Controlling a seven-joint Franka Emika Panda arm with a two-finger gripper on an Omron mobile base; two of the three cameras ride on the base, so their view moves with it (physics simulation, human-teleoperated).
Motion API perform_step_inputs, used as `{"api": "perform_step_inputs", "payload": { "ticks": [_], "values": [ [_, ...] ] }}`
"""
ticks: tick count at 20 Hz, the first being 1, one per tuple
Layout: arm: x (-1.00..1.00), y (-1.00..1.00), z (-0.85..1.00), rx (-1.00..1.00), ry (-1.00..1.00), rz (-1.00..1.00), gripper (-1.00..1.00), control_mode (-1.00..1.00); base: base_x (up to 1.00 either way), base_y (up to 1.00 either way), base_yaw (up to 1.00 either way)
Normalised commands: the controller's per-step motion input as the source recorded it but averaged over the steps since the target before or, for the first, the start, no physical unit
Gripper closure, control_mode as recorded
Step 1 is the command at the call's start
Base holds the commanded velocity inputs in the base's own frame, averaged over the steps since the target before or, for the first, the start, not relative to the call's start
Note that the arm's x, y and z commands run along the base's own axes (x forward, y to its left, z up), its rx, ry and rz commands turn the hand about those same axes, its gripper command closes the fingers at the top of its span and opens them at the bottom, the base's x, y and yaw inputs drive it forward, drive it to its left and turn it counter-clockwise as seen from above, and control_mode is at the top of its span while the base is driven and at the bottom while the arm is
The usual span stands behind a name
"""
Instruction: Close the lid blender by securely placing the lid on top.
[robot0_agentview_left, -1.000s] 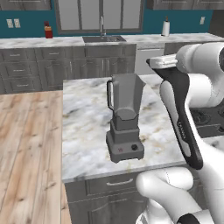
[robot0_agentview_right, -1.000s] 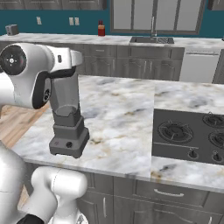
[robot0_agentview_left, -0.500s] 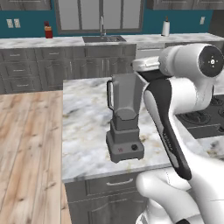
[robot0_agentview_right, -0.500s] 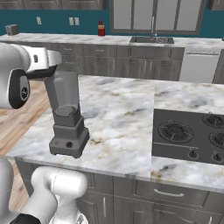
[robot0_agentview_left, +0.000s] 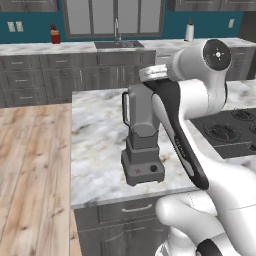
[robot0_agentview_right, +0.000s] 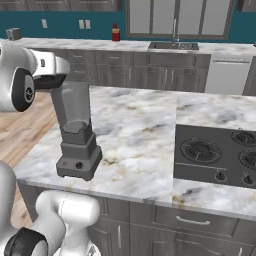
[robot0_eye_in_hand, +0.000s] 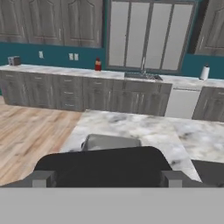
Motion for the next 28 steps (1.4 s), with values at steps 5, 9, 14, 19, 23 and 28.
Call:
{"api": "perform_step_inputs", "payload": {
  "ticks": [5, 9, 14, 19, 23, 28],
  "values": [
    [0.24, 0.00, -0.31, 0.00, 0.00, -0.07, 1.00, -1.00, 0.00, 0.00, 0.00],
    [0.23, 0.00, -0.33, 0.00, 0.00, -0.13, 1.00, -1.00, 0.00, 0.00, 0.00],
    [0.48, 0.00, -0.04, 0.00, 0.04, -0.07, 1.00, -1.00, 0.00, 0.00, 0.00],
    [0.38, 0.00, -0.11, 0.04, 0.03, 0.00, 1.00, -1.00, 0.00, 0.00, 0.00],
    [0.34, 0.00, -0.16, 0.07, 0.00, 0.00, 1.00, -1.00, 0.00, 0.00, 0.00],
    [0.30, 0.00, -0.13, 0.04, 0.00, 0.00, 1.00, -1.00, 0.00, 0.00, 0.00]
  ]
}}
